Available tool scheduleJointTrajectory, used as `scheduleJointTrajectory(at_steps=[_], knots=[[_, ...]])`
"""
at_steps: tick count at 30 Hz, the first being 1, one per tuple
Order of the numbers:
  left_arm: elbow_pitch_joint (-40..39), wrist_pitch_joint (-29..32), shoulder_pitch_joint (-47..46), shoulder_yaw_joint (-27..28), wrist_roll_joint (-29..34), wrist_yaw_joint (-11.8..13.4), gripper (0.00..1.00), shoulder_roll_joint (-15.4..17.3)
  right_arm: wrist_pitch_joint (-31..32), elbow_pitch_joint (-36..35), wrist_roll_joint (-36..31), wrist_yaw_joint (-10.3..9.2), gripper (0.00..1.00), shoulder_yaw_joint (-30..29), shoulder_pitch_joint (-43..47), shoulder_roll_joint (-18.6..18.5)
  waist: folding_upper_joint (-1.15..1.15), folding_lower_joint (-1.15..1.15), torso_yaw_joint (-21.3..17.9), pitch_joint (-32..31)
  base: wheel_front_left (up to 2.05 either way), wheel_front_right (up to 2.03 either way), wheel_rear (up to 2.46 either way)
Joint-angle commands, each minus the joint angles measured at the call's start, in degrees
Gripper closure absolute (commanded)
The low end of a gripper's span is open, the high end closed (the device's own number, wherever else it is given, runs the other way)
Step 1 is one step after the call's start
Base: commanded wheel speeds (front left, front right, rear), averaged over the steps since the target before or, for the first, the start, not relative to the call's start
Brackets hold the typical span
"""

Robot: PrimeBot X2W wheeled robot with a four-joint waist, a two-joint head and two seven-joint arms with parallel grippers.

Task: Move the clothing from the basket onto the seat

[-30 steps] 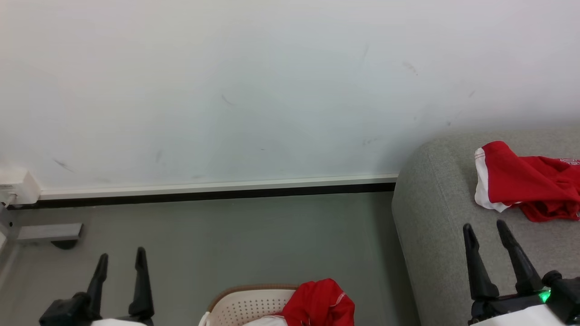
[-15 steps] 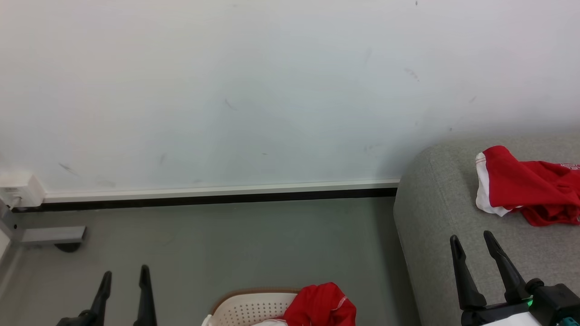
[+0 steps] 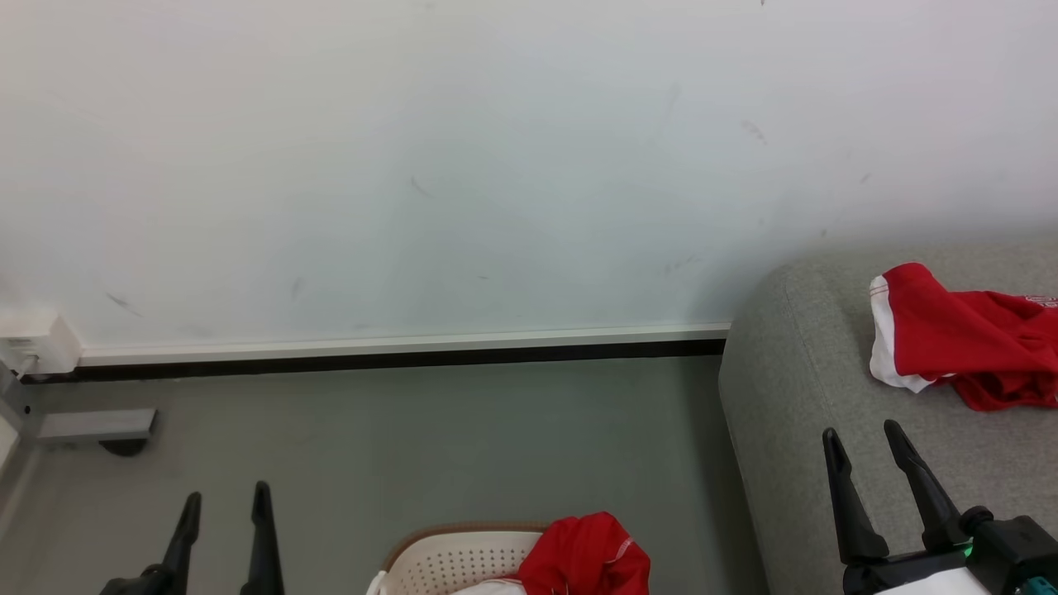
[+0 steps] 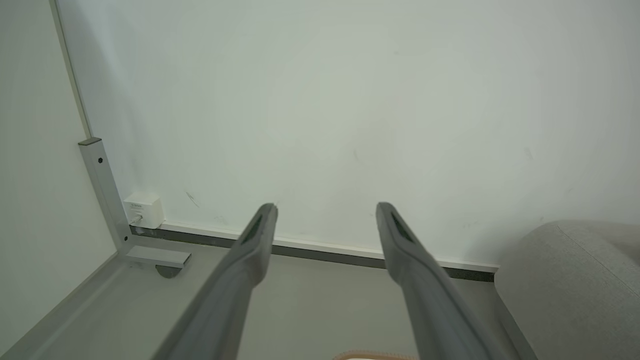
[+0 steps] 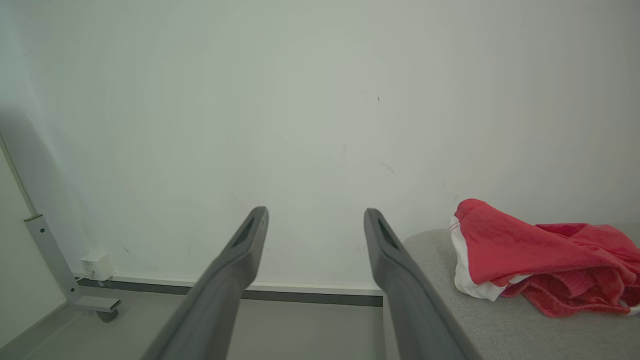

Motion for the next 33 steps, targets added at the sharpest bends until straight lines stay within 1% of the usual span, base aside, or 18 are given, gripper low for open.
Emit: scheduleJointTrajectory(at_steps=[1, 10, 21, 29, 33], knots=[[0.1, 0.0, -0.3, 0.3, 0.9, -0.2, 0.0, -0.1, -0.2, 0.3, -0.3, 0.03, 0.0, -0.1, -0.7, -0.4, 0.0, 0.0, -0.1, 0.1, 0.0, 0.0, 0.0], [0.0, 0.0, -1.4, 0.7, 1.6, -2.1, 0.0, -0.8, -0.2, 0.0, -0.3, 0.03, 0.0, -0.6, -1.2, -0.4, 0.0, 0.0, -0.9, 1.3, 0.0, 0.0, 0.0], [0.6, 0.0, -3.4, 0.6, 2.3, -3.8, 0.0, -1.2, -0.2, -1.0, -0.6, 0.03, 0.0, -1.7, -3.1, -1.1, 0.0, 0.0, -3.9, 4.4, 0.0, 0.0, 0.0], [1.8, 0.0, -7.6, -1.2, 2.6, -4.9, 0.0, -1.3, -0.2, -2.7, -0.7, 0.03, 0.0, -2.6, -6.2, -1.4, 0.0, 0.0, -6.0, 10.7, 0.0, 0.0, 0.0], [3.9, 0.0, -10.1, -2.8, 2.6, -5.6, 0.0, -1.4, -0.2, -3.5, -0.7, 0.03, 0.0, -2.9, -8.0, -1.4, 0.0, 0.0, -7.2, 13.9, 0.0, 0.0, 0.0]])
